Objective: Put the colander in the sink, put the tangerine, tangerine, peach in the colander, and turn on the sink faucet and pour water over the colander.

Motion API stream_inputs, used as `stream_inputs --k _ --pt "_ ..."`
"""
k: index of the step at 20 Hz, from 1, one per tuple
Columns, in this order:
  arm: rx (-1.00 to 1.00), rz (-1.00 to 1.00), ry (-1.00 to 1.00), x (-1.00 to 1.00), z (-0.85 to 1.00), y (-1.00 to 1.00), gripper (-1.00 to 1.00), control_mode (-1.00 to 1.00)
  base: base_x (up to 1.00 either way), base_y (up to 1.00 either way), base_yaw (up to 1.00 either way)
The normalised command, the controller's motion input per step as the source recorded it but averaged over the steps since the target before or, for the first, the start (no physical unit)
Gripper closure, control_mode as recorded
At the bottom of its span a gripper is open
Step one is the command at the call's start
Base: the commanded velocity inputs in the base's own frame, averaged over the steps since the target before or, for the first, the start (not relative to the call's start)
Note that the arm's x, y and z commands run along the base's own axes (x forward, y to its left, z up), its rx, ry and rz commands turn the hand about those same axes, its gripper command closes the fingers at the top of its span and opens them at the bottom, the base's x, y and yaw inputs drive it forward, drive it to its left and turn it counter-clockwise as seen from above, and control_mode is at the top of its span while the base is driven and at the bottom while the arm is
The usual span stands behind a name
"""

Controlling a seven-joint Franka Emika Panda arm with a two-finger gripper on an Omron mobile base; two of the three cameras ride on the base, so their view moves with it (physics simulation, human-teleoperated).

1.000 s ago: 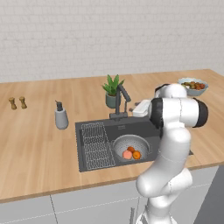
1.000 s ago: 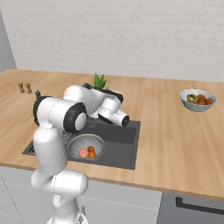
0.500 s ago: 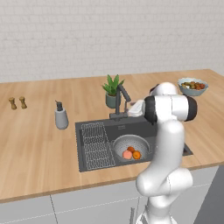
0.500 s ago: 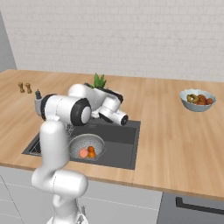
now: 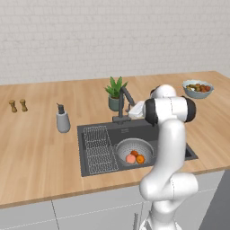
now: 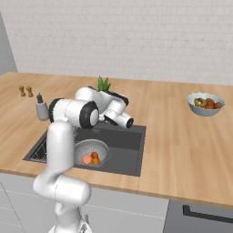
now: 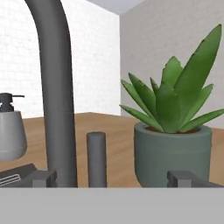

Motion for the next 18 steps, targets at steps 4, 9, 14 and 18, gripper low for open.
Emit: stream_inputs --k 4,9,14,18 --pt "0.00 0.00 -0.06 0.33 -0.14 0.03 -1.00 -1.00 0.00 0.00 0.00" --pt "0.00 0.00 -0.08 0.23 -0.10 0.07 -1.00 -1.00 0.00 0.00 0.00" --pt "0.00 -0.01 -0.04 0.15 -0.10 0.07 1.00 -1.00 0.00 0.00 0.00" --pt "0.04 -0.02 -0.01 0.22 -0.11 0.00 1.00 -1.00 0.00 0.00 0.00"
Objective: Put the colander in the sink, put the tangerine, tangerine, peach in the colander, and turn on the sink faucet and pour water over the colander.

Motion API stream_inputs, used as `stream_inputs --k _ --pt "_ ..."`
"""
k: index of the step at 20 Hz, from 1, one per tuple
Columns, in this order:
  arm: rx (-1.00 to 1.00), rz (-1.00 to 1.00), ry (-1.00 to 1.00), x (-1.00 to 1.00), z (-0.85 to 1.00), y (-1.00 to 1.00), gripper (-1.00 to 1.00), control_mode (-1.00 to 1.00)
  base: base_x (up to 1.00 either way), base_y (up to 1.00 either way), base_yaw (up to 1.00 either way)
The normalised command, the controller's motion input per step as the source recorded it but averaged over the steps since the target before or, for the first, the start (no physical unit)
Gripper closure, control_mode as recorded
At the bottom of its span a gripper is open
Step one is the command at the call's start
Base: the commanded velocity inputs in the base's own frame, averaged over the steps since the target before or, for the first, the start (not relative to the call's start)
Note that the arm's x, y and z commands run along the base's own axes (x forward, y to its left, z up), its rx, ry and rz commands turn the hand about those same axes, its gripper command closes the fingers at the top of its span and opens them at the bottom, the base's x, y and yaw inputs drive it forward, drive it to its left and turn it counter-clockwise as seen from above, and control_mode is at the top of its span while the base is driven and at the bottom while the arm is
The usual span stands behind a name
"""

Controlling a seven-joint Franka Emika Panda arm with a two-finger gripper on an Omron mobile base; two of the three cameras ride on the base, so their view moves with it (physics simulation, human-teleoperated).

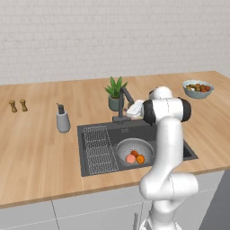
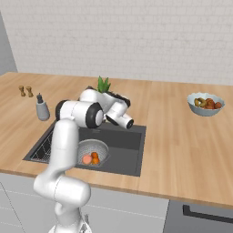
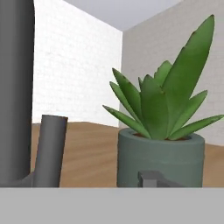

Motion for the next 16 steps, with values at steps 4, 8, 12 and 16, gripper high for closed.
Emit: stream_inputs --k 4,8,12,16 --pt "0.09 -0.05 0.00 0.22 -0.16 -0.06 1.00 -1.00 0.00 0.00 0.00" --pt "0.12 -0.16 0.00 0.35 -0.21 -0.17 1.00 -1.00 0.00 0.00 0.00" --pt "0.05 -0.15 0.00 0.25 -0.28 -0.30 1.00 -1.00 0.00 0.00 0.00" --pt "0.00 -0.16 0.00 0.12 -0.28 -0.40 1.00 -1.00 0.00 0.00 0.00"
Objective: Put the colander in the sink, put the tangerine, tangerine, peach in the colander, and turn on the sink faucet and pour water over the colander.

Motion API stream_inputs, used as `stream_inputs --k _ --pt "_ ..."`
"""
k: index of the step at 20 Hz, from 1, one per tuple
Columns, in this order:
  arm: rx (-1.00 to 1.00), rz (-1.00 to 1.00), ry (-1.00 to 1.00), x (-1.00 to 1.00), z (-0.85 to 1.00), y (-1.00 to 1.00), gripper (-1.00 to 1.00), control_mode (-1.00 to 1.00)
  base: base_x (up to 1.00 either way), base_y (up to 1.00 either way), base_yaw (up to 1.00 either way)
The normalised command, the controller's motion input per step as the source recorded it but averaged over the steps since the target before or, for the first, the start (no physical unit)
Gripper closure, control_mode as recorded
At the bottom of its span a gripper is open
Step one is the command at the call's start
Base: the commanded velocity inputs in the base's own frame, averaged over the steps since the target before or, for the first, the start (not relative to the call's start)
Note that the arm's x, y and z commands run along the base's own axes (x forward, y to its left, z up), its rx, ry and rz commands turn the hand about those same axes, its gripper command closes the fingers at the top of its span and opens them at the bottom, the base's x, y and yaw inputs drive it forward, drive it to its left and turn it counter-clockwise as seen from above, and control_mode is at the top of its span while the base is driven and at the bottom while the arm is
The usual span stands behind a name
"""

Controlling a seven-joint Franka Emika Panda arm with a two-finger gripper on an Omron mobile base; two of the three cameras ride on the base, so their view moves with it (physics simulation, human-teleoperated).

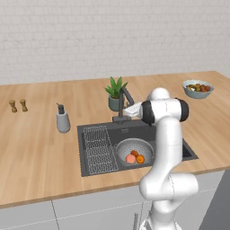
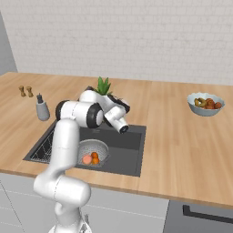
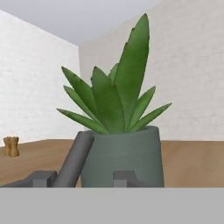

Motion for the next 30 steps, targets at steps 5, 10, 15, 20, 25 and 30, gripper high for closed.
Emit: stream_inputs --k 5,10,15,20,25,30 --pt "0.00 -0.10 0.00 0.07 -0.37 -0.54 1.00 -1.00 0.00 0.00 0.00" --pt "0.00 -0.08 0.00 0.23 -0.32 -0.64 1.00 -1.00 0.00 0.00 0.00" --pt "0.00 -0.06 0.00 0.24 -0.32 -0.72 1.00 -1.00 0.00 0.00 0.00" --pt "0.00 -0.03 0.00 0.18 -0.37 -0.80 1.00 -1.00 0.00 0.00 0.00" --pt "0.00 -0.01 0.00 0.17 -0.37 -0.81 1.00 -1.00 0.00 0.00 0.00" --pt "0.00 0.00 0.00 0.13 -0.33 -0.78 1.00 -1.00 0.00 0.00 0.00"
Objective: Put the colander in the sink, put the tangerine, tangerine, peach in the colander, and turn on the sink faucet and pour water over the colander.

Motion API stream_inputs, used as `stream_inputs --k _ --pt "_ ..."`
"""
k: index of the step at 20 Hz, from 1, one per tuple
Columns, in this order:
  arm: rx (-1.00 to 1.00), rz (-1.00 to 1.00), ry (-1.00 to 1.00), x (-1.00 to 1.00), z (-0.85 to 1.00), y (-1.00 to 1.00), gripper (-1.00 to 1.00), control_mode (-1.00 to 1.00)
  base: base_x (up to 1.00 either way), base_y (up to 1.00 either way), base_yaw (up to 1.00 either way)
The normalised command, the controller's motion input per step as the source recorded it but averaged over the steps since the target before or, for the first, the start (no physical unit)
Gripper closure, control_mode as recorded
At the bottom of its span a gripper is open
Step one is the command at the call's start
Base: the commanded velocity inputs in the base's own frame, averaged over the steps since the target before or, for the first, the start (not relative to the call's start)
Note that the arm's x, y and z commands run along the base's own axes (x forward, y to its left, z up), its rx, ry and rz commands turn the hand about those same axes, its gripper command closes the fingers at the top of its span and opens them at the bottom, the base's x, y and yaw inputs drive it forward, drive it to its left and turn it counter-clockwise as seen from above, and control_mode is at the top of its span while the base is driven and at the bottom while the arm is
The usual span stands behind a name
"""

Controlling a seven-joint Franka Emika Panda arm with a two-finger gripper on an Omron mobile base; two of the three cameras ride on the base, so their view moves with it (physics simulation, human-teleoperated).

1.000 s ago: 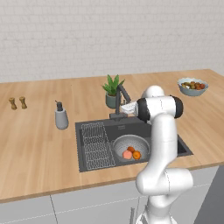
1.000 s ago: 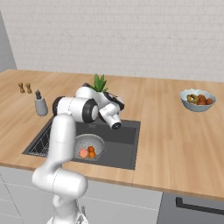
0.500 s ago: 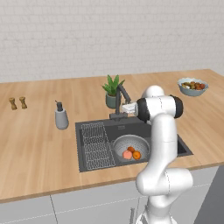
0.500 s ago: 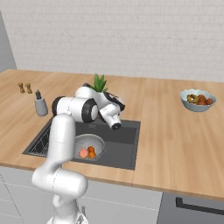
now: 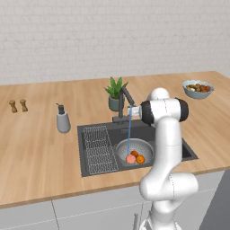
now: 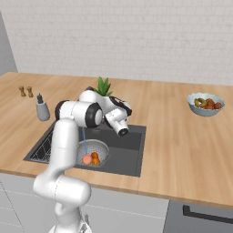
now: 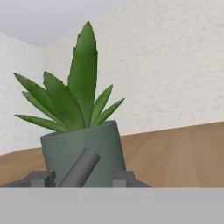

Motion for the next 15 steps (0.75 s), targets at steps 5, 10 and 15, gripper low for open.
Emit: stream_inputs --k 5,10,15 --pt "0.00 0.00 -0.02 0.05 -0.31 -0.59 1.00 -1.00 0.00 0.00 0.00" --pt "0.00 -0.02 0.00 0.00 -0.02 -0.10 1.00 -1.00 0.00 0.00 0.00" --pt "0.00 0.00 0.00 0.00 0.00 0.00 1.00 -1.00 0.00 0.00 0.00"
